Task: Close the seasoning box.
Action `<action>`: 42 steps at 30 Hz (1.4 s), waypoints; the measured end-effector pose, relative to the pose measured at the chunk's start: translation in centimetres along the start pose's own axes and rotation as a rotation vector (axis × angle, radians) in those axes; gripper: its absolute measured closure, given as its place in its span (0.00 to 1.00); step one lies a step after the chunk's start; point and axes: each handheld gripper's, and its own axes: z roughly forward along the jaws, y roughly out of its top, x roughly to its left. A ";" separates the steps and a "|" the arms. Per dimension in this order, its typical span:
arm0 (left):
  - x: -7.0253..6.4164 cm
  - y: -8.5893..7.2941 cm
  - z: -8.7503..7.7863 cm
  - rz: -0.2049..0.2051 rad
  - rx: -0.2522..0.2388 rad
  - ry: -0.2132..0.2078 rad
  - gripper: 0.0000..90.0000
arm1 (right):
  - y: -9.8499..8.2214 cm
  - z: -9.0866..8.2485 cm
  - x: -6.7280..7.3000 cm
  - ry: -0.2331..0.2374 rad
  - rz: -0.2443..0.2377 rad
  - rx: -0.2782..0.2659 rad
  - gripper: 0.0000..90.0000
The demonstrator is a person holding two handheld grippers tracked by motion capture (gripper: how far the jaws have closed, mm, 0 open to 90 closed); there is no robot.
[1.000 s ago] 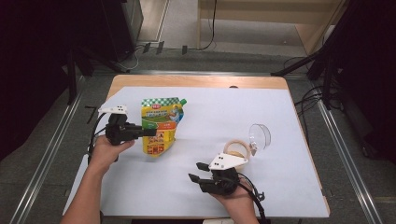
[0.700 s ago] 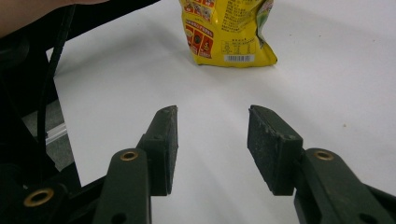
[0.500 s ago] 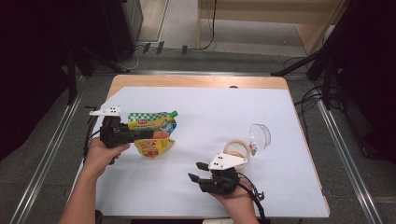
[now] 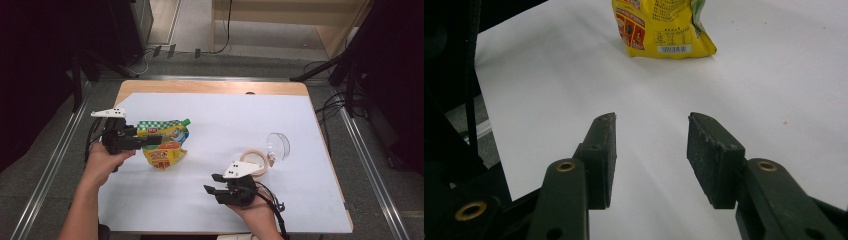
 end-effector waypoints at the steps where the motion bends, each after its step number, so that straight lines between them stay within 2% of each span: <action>1: -0.1 0.1 -0.2 -0.006 -0.002 0.000 0.52 | 0.0 0.0 0.0 0.002 0.001 -0.002 0.63; 5: -0.4 0.9 -1.0 -0.003 -0.002 0.029 0.52 | 0.1 -0.2 -0.1 0.007 0.006 0.008 0.63; 10: -0.5 1.9 -2.1 -0.024 -0.011 0.061 0.52 | 0.3 -0.5 -0.2 0.013 0.014 0.010 0.64; 19: -0.7 3.8 -3.5 0.000 -0.027 0.106 0.52 | 0.3 -0.6 -0.3 0.023 0.020 0.023 0.65; 22: -0.4 4.1 -3.8 -0.006 -0.034 0.119 0.52 | 0.4 -0.6 -0.3 0.024 0.020 0.026 0.66; 24: -0.1 4.1 -4.0 -0.010 -0.035 0.132 0.52 | 0.5 -0.8 -0.3 0.024 0.019 0.026 0.67; 28: 0.8 3.9 -4.4 -0.025 -0.051 0.185 0.51 | 0.7 -1.3 -0.5 0.030 0.023 0.015 0.69; 34: 2.0 3.2 -4.6 -0.050 -0.053 0.224 0.50 | 1.2 -2.7 -0.9 0.019 0.023 -0.010 0.72; 37: 2.5 2.8 -4.5 -0.060 -0.049 0.231 0.50 | 1.5 -3.4 -1.1 0.012 0.020 -0.026 0.72; 42: 3.3 2.0 -3.8 -0.055 -0.037 0.235 0.50 | 1.9 -4.7 -1.8 -0.010 0.030 -0.049 0.74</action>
